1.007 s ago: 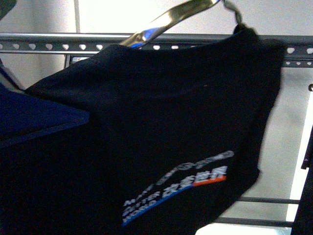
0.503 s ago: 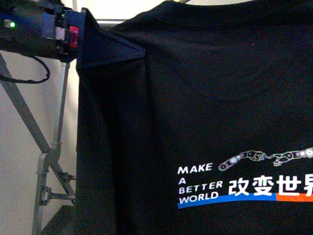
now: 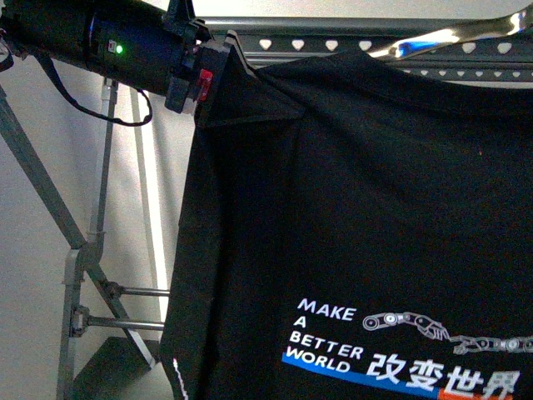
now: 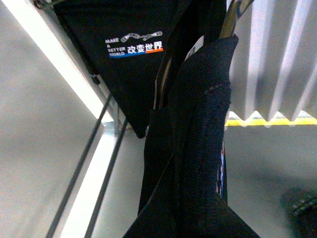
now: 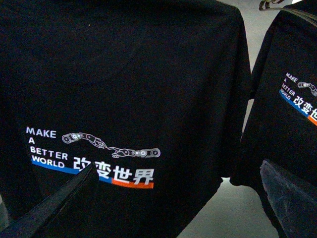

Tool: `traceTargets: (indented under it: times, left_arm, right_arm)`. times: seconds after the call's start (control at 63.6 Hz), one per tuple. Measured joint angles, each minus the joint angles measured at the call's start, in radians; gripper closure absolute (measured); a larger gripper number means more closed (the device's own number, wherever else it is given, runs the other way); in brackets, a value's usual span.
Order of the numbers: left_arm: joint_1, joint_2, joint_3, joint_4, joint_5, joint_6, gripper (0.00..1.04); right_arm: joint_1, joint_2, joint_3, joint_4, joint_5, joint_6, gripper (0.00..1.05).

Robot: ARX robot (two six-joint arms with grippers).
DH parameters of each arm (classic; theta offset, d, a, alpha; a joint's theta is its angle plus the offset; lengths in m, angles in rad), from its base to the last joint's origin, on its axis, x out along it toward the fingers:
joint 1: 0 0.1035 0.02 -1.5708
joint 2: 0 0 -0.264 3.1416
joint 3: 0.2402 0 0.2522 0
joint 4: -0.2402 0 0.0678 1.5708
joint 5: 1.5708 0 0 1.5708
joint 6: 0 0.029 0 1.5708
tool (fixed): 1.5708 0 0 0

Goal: Hang clothes on hanger

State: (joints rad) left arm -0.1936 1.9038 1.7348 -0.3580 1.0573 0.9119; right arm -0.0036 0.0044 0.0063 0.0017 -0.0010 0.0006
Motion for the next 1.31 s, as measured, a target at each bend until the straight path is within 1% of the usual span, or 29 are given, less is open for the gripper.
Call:
traceTargets:
  times: [0.047,0.142,0.267,0.472,0.488,0.503,0.535,0.566,0.582,0.629,0.645,0.661,0.676,0.708,0.723,0.739,0.786,0.849,0.865,0.944,1.022,1.085,1.101,1.18,1.274,1.305]
  left_arm:
    - [0.001,-0.008,-0.016,0.087,-0.005,-0.031,1.01]
    - [0.001,-0.021,-0.042,0.240,-0.057,-0.114,1.01]
    - [0.003,-0.034,-0.044,0.261,-0.060,-0.163,1.01]
    - [0.002,-0.037,-0.045,0.261,-0.060,-0.180,1.01]
    - [0.002,-0.037,-0.046,0.261,-0.060,-0.180,1.01]
    - [0.002,-0.037,-0.046,0.261,-0.060,-0.180,1.01]
    - [0.003,-0.037,-0.047,0.261,-0.061,-0.180,1.01]
    - [0.003,-0.037,-0.047,0.261,-0.063,-0.181,1.01]
    - [0.003,-0.037,-0.047,0.261,-0.064,-0.181,1.01]
    - [0.003,-0.038,-0.047,0.261,-0.064,-0.181,1.01]
    - [0.002,-0.038,-0.047,0.261,-0.064,-0.181,1.01]
    - [0.001,-0.038,-0.047,0.261,-0.064,-0.181,1.01]
    - [0.000,-0.038,-0.047,0.261,-0.063,-0.181,1.01]
    - [0.000,-0.038,-0.047,0.261,-0.063,-0.181,1.01]
    - [0.000,-0.038,-0.047,0.261,-0.063,-0.181,1.01]
    - [0.000,-0.038,-0.047,0.261,-0.063,-0.182,1.01]
    - [0.005,-0.038,-0.048,0.261,-0.063,-0.182,1.01]
    - [0.008,-0.038,-0.048,0.261,-0.063,-0.182,1.01]
    - [0.008,-0.038,-0.048,0.261,-0.063,-0.182,1.01]
    - [0.007,-0.038,-0.048,0.261,-0.063,-0.182,1.01]
    - [0.002,-0.038,-0.048,0.261,-0.063,-0.182,1.01]
    - [0.000,-0.038,-0.048,0.261,-0.062,-0.182,1.01]
    - [0.000,-0.038,-0.048,0.261,-0.062,-0.182,1.01]
    - [0.001,-0.038,-0.048,0.261,-0.060,-0.183,1.01]
    - [0.001,-0.038,-0.048,0.261,-0.061,-0.183,1.01]
    - [0.002,-0.038,-0.048,0.261,-0.061,-0.183,1.01]
  right_arm:
    - [0.000,0.000,0.000,0.000,0.000,0.000,0.07]
    - [0.000,0.000,0.000,0.000,-0.001,0.000,0.07]
    - [0.000,0.000,0.000,0.000,0.000,0.000,0.07]
    - [0.000,0.000,0.000,0.000,0.000,0.000,0.07]
    - [-0.003,0.003,0.001,-0.004,-0.019,-0.003,0.07]
    - [-0.024,0.021,0.014,-0.035,-0.089,-0.013,0.07]
    - [-0.106,0.098,0.055,-0.105,-0.289,-0.047,0.07]
    - [-0.158,0.158,0.076,-0.108,-0.401,-0.073,0.07]
    - [-0.210,0.219,0.098,-0.095,-0.495,-0.097,0.07]
    - [-0.288,0.310,0.133,-0.049,-0.614,-0.130,0.07]
    - [-0.337,0.371,0.160,-0.010,-0.665,-0.157,0.07]
    - [-0.360,0.399,0.174,0.009,-0.712,-0.172,0.07]
    - [-0.406,0.456,0.207,0.047,-0.769,-0.207,0.07]
    - [-0.444,0.511,0.242,0.082,-0.814,-0.228,0.07]
    - [-0.485,0.590,0.299,0.133,-0.860,-0.269,0.07]
    - [-0.502,0.638,0.336,0.163,-0.875,-0.302,0.07]
    - [-0.515,0.777,0.456,0.235,-0.876,-0.383,0.07]
    - [-0.506,0.882,0.550,0.274,-0.864,-0.458,0.07]
    - [-0.500,0.921,0.585,0.289,-0.861,-0.494,0.07]
    - [-0.472,1.026,0.682,0.315,-0.860,-0.586,0.07]
    - [-0.422,1.138,0.790,0.366,-0.866,-0.734,0.07]
    - [-0.378,1.209,0.870,0.351,-0.873,-0.885,0.07]
    - [-0.373,1.217,0.879,0.345,-0.874,-0.896,0.07]
    - [-0.329,1.275,0.947,0.288,-0.868,-1.081,0.07]
    - [-0.295,1.326,1.012,0.198,-0.850,-1.246,0.07]
    - [-0.289,1.339,1.026,0.180,-0.848,-1.276,0.07]
